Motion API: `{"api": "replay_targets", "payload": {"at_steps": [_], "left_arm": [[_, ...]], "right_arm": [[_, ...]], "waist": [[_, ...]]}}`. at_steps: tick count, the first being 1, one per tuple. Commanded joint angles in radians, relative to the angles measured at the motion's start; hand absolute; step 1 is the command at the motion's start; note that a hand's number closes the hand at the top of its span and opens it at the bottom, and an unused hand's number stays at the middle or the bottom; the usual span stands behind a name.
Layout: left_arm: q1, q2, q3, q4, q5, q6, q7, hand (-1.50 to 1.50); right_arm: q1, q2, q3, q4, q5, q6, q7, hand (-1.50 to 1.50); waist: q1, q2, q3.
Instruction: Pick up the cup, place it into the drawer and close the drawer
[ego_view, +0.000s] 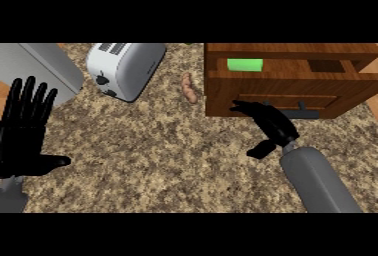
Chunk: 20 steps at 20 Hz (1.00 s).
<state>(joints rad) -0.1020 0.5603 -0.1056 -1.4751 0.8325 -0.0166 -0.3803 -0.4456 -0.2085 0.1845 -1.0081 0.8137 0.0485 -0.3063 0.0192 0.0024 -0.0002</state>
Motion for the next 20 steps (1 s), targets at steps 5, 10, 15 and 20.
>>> {"api": "replay_targets", "payload": {"at_steps": [5,10,15,20], "left_arm": [[0.026,-0.019,0.058,0.001,-0.018,-0.066,0.017,-1.50],[0.026,-0.072,0.035,0.013,-0.048,-0.069,-0.012,-1.50],[-0.014,-0.039,0.065,0.019,-0.016,-0.094,0.052,-1.50],[-0.029,-0.042,0.064,0.088,-0.059,-0.140,-0.003,-1.50]], "right_arm": [[-0.265,0.003,-0.133,0.410,-0.024,-0.026,-0.137,-1.50],[-0.400,-0.040,-0.206,0.630,-0.047,-0.022,-0.223,-1.50],[-0.478,-0.061,-0.215,0.744,-0.024,-0.028,-0.240,-1.50],[-0.522,-0.087,-0.239,0.786,-0.031,-0.039,-0.239,-1.50]], "waist": [[0.002,0.003,0.001],[0.023,0.012,0.002],[0.044,0.022,0.003],[0.060,0.036,0.003]]}}
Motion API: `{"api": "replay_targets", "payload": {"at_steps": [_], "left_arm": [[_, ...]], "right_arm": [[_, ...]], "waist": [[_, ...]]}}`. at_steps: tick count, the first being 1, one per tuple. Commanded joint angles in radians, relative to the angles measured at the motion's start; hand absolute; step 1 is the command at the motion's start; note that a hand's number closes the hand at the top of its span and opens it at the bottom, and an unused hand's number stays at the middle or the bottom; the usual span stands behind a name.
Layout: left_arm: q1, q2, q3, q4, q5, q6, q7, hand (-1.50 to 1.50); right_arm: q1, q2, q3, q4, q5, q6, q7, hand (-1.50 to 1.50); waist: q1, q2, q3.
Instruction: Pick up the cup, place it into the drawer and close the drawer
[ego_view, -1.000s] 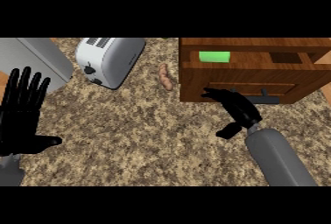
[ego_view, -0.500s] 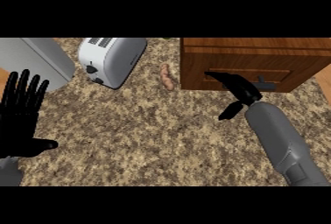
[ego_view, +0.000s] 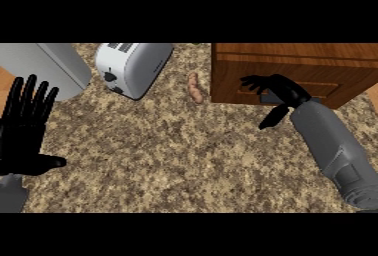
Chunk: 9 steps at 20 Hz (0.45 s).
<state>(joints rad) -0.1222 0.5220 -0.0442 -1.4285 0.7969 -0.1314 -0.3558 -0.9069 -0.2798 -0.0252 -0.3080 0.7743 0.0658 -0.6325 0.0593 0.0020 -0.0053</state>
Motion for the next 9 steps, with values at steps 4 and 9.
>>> {"api": "replay_targets", "payload": {"at_steps": [4,9], "left_arm": [[-0.012,-0.014,-0.006,0.017,-0.031,0.001,-0.012,-1.50],[-0.019,-0.016,0.003,0.052,-0.045,-0.007,-0.023,-1.50]], "right_arm": [[-0.091,-0.087,-0.037,0.113,0.006,-0.002,0.051,-1.50],[-0.111,-0.076,-0.036,0.131,0.003,-0.002,0.041,-1.50]], "waist": [[0.030,0.037,0.009],[0.022,0.033,0.008]]}}
